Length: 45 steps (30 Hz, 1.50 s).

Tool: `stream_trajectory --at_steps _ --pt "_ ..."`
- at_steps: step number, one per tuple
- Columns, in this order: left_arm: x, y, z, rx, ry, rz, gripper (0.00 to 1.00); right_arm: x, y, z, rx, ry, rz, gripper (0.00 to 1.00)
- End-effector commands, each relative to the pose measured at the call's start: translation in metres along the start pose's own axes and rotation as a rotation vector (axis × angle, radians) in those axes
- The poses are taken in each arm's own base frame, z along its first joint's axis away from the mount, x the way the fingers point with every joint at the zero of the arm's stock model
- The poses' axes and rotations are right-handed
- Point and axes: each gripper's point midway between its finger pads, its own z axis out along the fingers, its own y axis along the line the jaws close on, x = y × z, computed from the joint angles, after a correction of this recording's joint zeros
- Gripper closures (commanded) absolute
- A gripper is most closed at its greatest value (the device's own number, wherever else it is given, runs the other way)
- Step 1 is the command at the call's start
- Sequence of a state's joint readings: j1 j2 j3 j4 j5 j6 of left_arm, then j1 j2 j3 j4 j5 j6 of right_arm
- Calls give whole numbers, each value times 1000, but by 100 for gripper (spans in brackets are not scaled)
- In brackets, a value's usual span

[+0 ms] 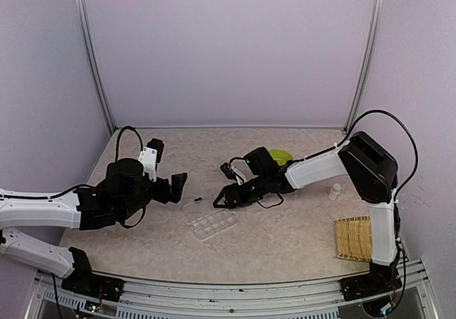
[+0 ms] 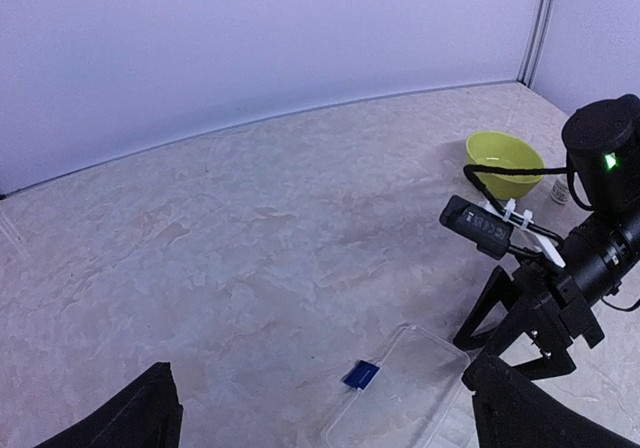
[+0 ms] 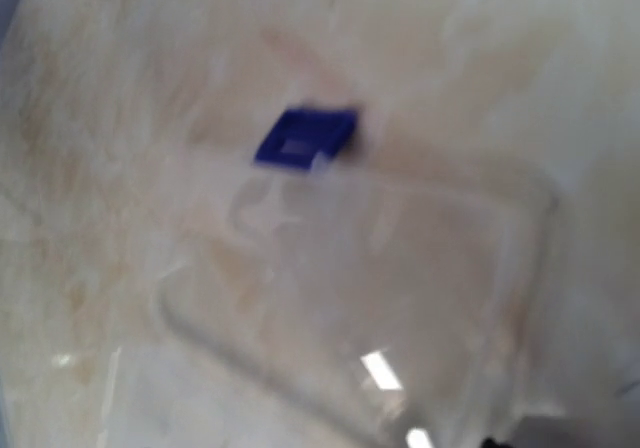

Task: Sort the pills into containers
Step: Position the pill container at the center of the board, then pick up the pill bottle from the center of the board.

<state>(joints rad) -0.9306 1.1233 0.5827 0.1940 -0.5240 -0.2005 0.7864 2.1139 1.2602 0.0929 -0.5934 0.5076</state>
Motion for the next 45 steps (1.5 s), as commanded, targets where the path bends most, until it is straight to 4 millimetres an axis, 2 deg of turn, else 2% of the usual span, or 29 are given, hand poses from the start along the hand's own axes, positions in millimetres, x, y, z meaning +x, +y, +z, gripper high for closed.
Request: stream_trajectory --at_steps 1,3,4,5,6,11,15,19,24,28,36,41,45 --pt "14 1 1 5 35 -12 1 -14 -9 -7 111 -4 -78 30" --pt "15 1 2 6 36 -14 1 -28 -8 -20 180 -29 -149 25" --pt "14 0 2 7 36 -13 1 -34 -6 -30 217 -48 -192 17" --pt "13 -1 3 7 36 -10 1 -40 -4 -39 249 -67 -224 4" --pt "12 -2 5 7 37 -4 1 -45 -2 -51 282 -92 -256 1" --pt "1 -12 14 -2 40 49 1 -58 0 -115 484 -230 -355 0" --pt "-14 -35 19 58 21 118 1 -57 -3 -170 600 -341 -344 0" --pt "-27 -55 25 107 -11 135 1 -43 -29 -218 744 -401 -257 0" --pt "-25 -78 34 135 13 161 1 -21 -73 -266 854 -449 -116 6" --pt "-24 -94 26 142 32 179 1 -11 -100 -283 890 -469 -51 10" --pt "-25 -89 20 150 37 112 1 -3 -139 -288 871 -449 53 13" --pt "-35 -84 16 125 31 97 1 18 -151 -293 868 -433 128 14" --pt "-37 -69 9 88 39 59 1 29 -152 -296 854 -441 150 14"
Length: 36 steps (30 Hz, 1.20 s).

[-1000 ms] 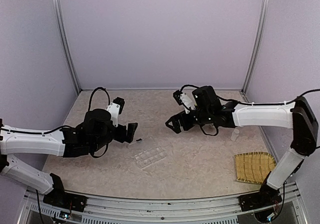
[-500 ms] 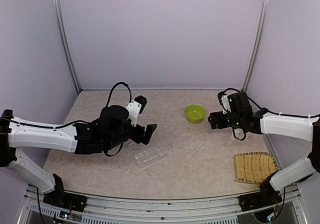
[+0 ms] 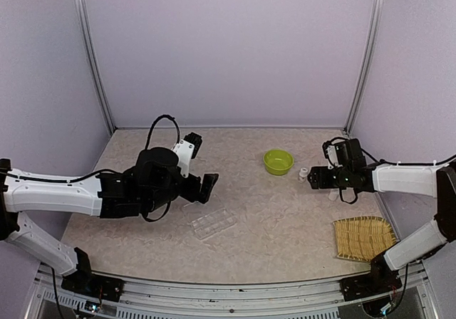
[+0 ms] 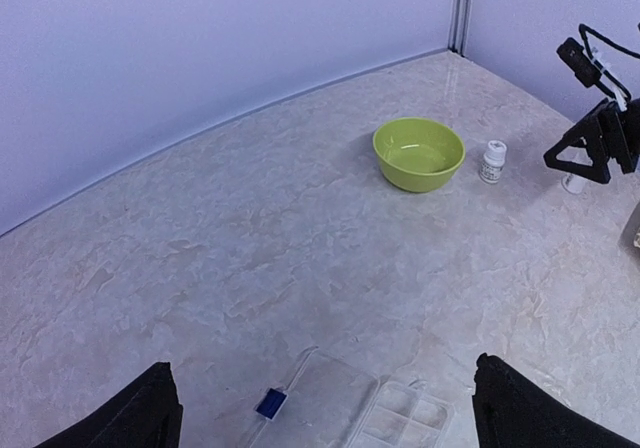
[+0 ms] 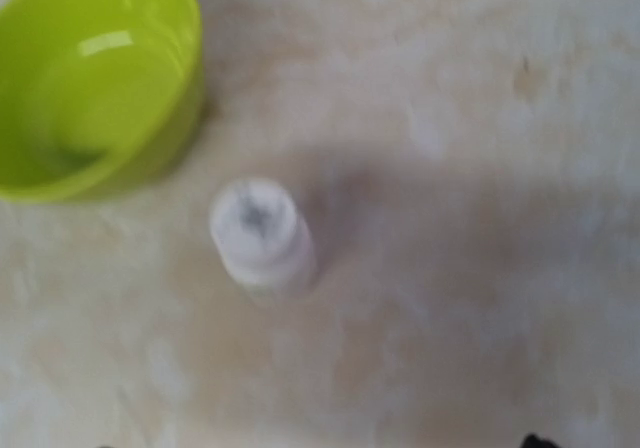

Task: Sort the pills into containers
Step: Pick up the pill bottle from the center of the board.

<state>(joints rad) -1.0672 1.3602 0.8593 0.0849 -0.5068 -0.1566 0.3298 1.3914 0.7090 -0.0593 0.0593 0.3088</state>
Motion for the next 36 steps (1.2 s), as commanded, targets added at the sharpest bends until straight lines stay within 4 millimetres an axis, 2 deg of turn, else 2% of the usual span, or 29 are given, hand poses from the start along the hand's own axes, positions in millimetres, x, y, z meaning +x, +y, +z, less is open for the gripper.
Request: stream_trajectory --at_steps 1,5,8,13,19,25,31,36 --pt "-15 20 -16 -49 -23 -72 1 7 -2 -7 -35 -7 40 14" --pt "-20 30 -34 -44 -65 -126 1 10 -2 -8 -41 -3 38 13" --pt "-17 32 -40 -29 -77 -151 1 12 -4 -10 -38 -8 39 12" --pt "-12 34 -41 -48 -52 -172 1 14 -11 -11 -14 -5 68 12" --pt "-13 24 -41 -11 -53 -187 1 15 -32 -16 56 -9 126 13" --pt "-16 17 -30 -11 -50 -131 1 23 -58 -16 98 -12 204 15" --pt "-18 9 -16 -6 -56 -95 1 34 -65 -9 114 34 218 20" --pt "-16 4 -3 7 -35 -62 1 42 -70 -6 141 50 217 30"
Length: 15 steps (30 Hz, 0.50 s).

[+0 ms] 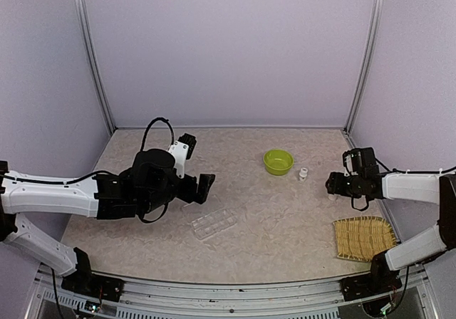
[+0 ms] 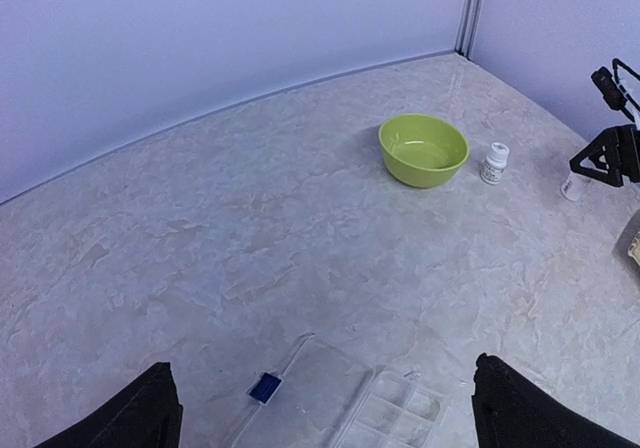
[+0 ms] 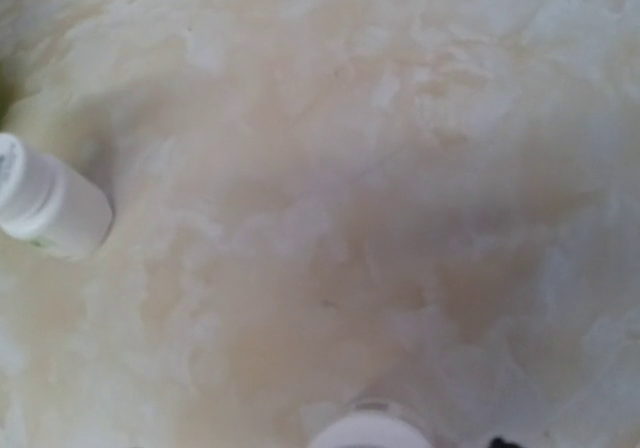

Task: Sort the pills into containers
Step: Pick up the pill bottle from the center of the board.

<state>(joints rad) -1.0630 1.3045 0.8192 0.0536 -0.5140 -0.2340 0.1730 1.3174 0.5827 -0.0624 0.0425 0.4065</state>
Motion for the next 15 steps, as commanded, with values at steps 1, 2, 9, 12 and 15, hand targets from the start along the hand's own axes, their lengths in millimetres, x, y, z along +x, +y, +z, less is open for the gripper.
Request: stream_trajectory --at_steps 1,2,9,12,15 --pt "-23 -6 9 15 -41 14 1 9 -10 5 37 26 16 33" --pt "-22 -5 10 13 -37 16 1 11 -11 7 40 36 18 38" --pt "-24 1 16 30 -40 -7 1 13 -11 10 47 54 23 55" --pt "-25 0 17 39 -42 -15 1 12 -15 11 68 54 20 64" --pt "-23 1 16 35 -38 -14 1 10 -16 13 80 49 11 67"
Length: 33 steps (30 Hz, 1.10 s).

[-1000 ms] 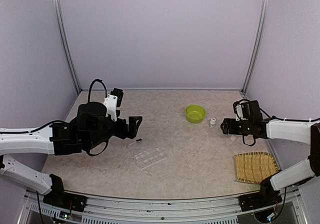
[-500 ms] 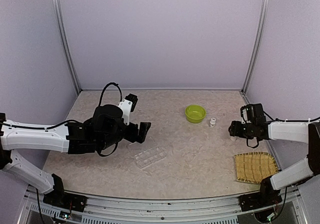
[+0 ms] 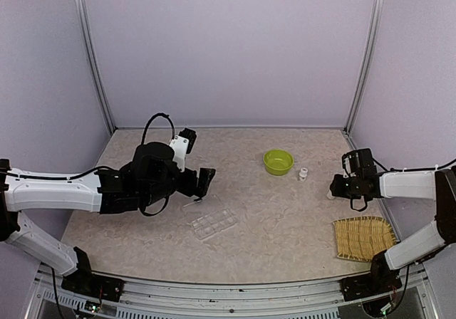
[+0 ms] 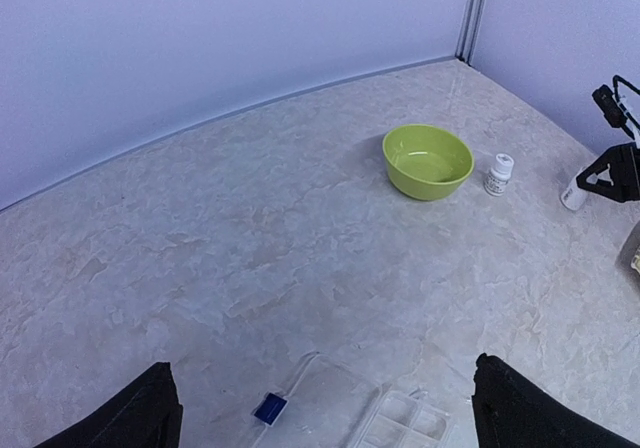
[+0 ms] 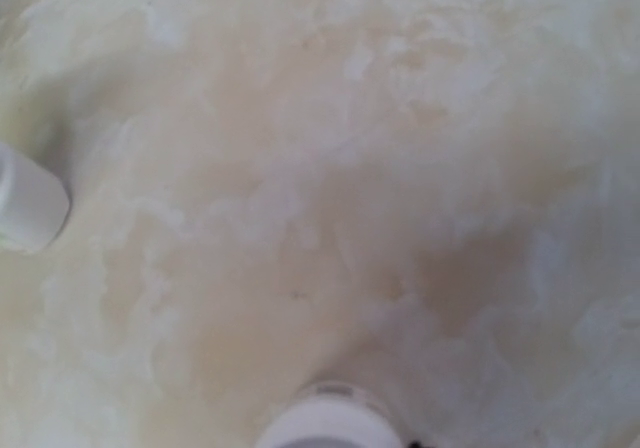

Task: Sort the pills into containers
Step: Pick up the pill bottle from the center of the board, then place the pill bottle at the center of the board.

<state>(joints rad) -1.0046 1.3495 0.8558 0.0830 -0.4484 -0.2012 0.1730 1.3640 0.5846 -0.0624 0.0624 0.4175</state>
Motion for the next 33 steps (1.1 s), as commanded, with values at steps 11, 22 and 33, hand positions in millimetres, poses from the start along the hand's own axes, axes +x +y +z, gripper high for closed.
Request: stream_trajectory --at_steps 11,22,33 --pt "-3 4 -1 6 -33 -14 1 -4 39 -9 -101 8 -131 74" --pt "1 1 11 40 -31 5 1 35 165 -34 -333 54 -451 73" --pt "4 -7 12 88 -37 -3 1 97 230 -28 -384 120 -656 70"
